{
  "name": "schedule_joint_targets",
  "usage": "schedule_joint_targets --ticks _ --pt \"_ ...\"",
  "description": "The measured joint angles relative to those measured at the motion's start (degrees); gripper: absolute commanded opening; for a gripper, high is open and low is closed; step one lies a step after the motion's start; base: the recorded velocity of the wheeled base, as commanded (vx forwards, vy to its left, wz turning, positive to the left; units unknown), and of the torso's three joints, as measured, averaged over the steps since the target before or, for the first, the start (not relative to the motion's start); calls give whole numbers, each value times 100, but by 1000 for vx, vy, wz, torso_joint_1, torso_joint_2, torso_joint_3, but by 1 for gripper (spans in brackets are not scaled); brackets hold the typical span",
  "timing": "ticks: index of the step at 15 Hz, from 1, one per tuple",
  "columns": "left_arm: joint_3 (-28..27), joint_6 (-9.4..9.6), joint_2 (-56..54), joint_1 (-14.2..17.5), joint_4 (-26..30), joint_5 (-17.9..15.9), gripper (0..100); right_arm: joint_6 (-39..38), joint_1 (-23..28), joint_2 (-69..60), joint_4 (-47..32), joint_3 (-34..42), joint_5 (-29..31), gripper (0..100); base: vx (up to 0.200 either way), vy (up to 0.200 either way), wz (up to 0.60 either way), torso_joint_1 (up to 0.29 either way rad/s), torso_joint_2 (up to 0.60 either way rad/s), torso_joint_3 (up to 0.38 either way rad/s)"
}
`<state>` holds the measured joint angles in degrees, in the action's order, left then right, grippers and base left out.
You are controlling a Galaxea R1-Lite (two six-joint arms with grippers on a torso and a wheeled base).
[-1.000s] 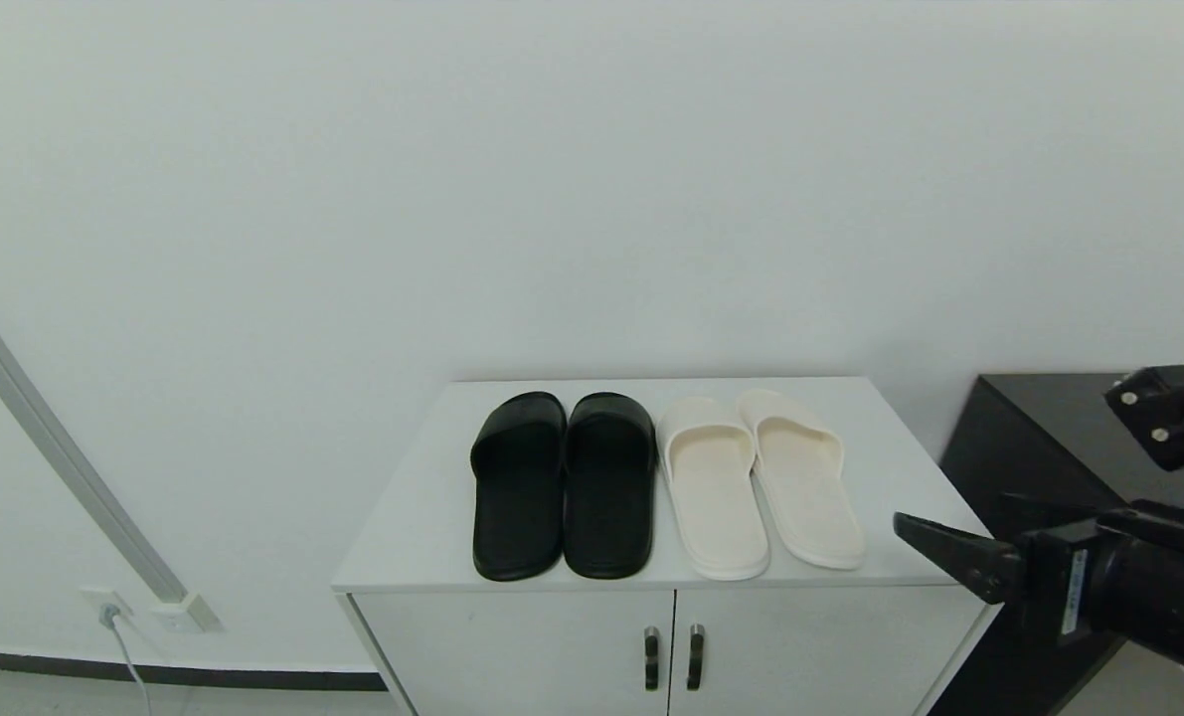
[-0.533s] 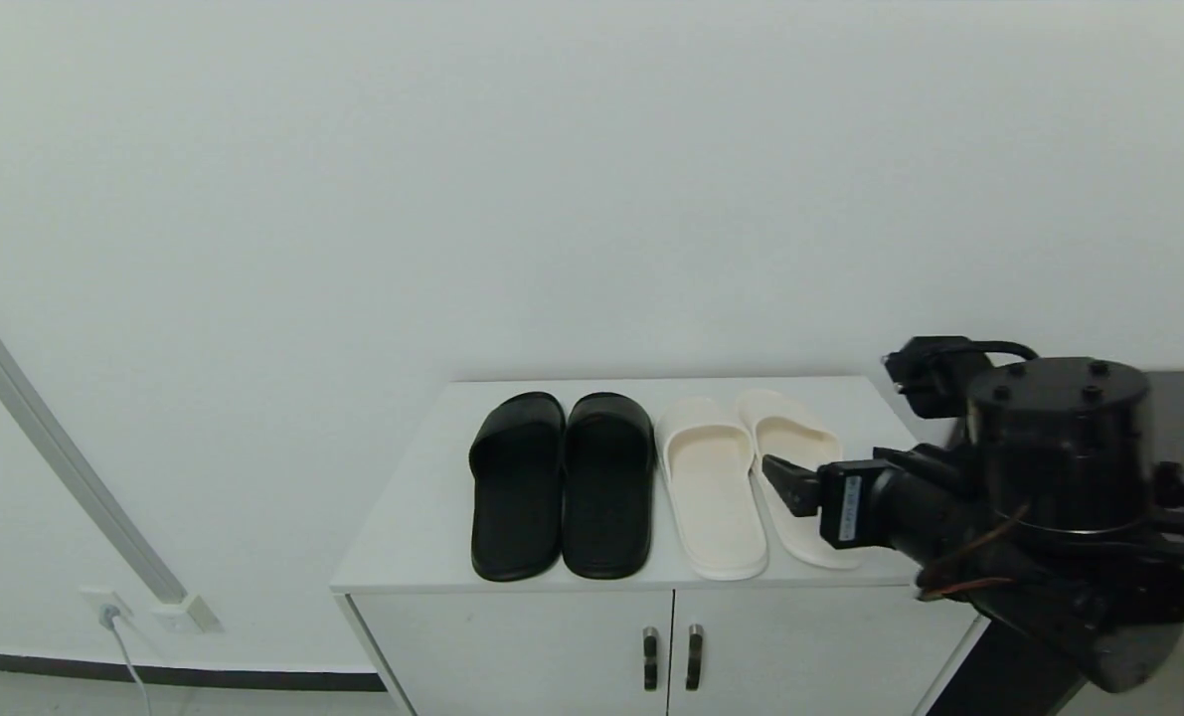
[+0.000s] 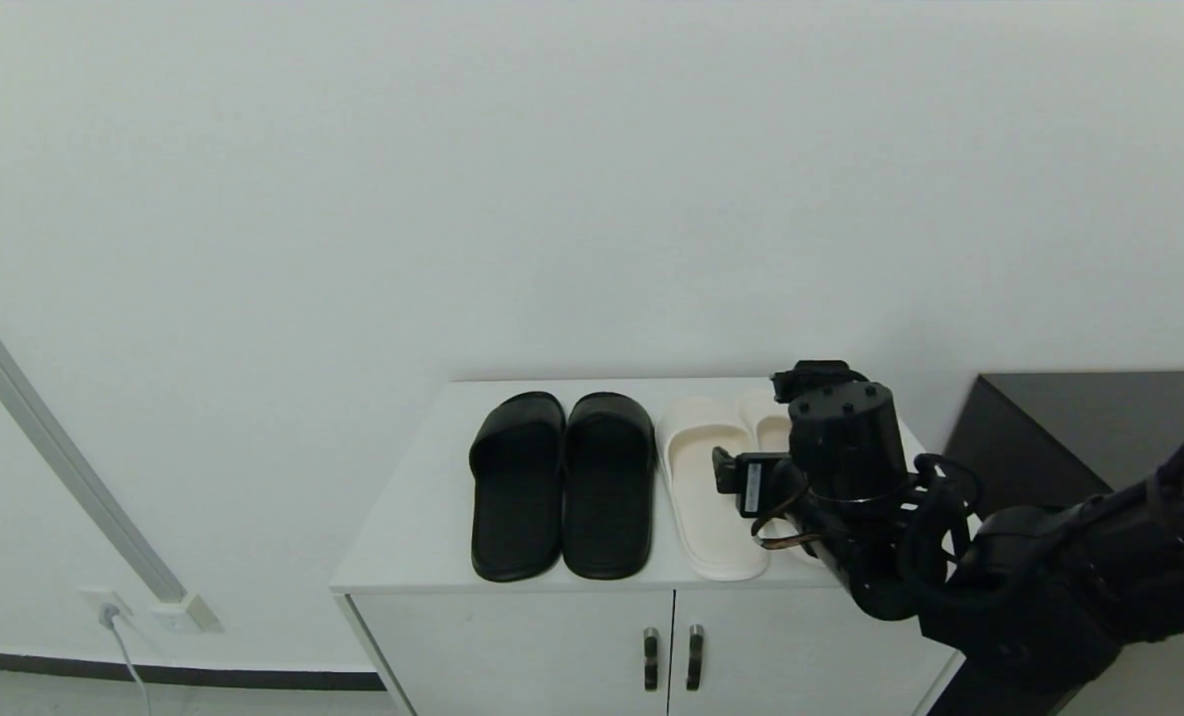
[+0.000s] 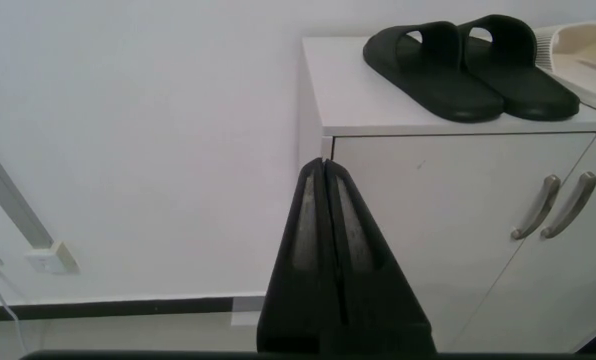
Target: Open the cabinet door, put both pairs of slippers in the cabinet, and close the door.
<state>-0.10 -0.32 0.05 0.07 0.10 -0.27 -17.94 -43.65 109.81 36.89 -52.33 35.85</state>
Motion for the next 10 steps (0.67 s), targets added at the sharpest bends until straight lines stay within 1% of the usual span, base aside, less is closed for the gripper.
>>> schedule_joint_targets --ticks 2,4,5,10 --pt "0 0 0 -2 0 0 0 243 116 221 312 -94 -55 100 0 0 0 0 0 0" --pt "0 -1 0 0 0 0 0 700 218 439 974 -124 -158 100 0 0 0 0 0 0" --pt "0 -1 0 0 0 0 0 886 265 553 1182 -128 -241 100 0 0 0 0 0 0" --pt "0 -1 0 0 0 0 0 919 380 859 1221 -210 -364 100 0 0 0 0 0 0"
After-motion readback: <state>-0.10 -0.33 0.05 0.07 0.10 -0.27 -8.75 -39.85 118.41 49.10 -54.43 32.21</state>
